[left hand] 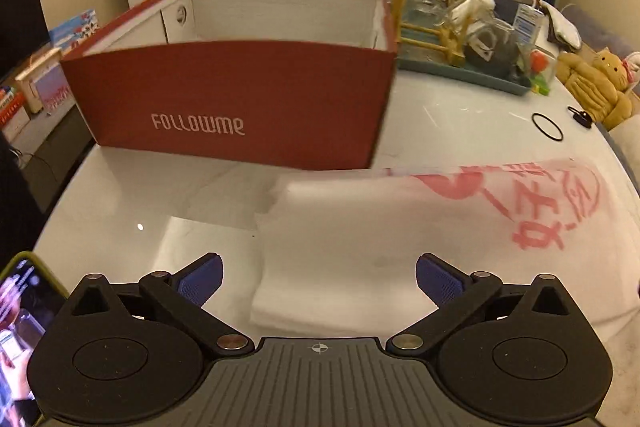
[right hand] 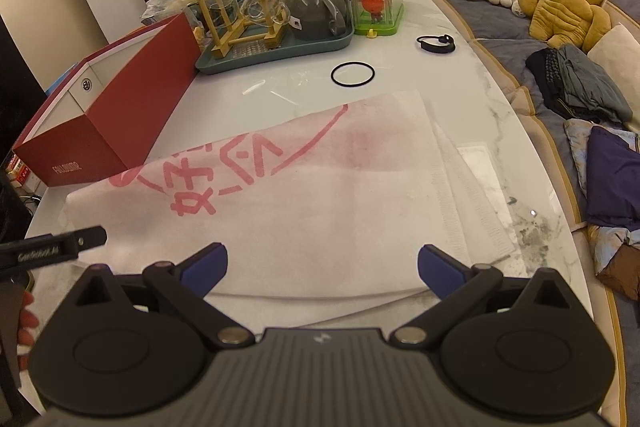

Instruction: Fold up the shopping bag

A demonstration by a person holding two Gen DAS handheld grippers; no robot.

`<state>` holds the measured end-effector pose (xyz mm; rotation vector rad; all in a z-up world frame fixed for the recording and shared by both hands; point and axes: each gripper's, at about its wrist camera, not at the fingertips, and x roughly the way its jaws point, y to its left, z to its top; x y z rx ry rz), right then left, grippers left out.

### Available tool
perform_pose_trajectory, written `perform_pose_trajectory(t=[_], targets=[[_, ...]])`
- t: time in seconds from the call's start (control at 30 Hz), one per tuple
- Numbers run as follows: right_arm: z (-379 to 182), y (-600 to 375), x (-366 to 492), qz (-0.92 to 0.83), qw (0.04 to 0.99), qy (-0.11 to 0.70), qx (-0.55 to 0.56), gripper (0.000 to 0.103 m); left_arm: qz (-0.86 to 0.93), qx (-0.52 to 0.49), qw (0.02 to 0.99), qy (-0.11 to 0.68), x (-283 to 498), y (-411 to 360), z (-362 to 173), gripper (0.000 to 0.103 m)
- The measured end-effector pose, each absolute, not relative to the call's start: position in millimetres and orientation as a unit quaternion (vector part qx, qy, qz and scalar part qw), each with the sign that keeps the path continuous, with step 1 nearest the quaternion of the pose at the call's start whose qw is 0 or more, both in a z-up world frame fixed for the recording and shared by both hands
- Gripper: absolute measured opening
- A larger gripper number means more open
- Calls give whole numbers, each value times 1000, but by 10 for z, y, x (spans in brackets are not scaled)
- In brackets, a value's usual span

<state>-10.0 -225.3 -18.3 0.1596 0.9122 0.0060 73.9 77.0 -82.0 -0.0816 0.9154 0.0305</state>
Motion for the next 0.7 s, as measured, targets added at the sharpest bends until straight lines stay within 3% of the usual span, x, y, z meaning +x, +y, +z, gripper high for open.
perform_pose_trajectory(t=[0.2, 0.27, 0.3, 0.33, 0.4, 0.53, 0.7], targets=[[-194, -2243, -103, 1, 893, 444, 73, 103, -26, -13, 902, 430, 766, 695, -914, 102], [-189, -2249, -105, 0, 893, 444, 73, 103, -21, -3, 908, 418, 703, 638, -889, 88], [-190, -2263, -106, -3, 893, 445, 74, 103, -18, 1, 911, 413, 671, 609, -877, 65], [-191, -2277, -106, -6, 892, 445, 76, 103, -15, 3, 913, 407, 640, 589, -863, 34], [-194, -2305, -107, -12, 891, 447, 79, 103, -7, -33, 913, 407, 602, 655, -820, 10], [-223, -2375, -92, -23, 886, 454, 91, 103, -21, -68, 924, 376, 487, 711, -648, 3], [-255, -2417, -79, -28, 883, 457, 99, 103, -25, -58, 940, 336, 390, 691, -299, 3]])
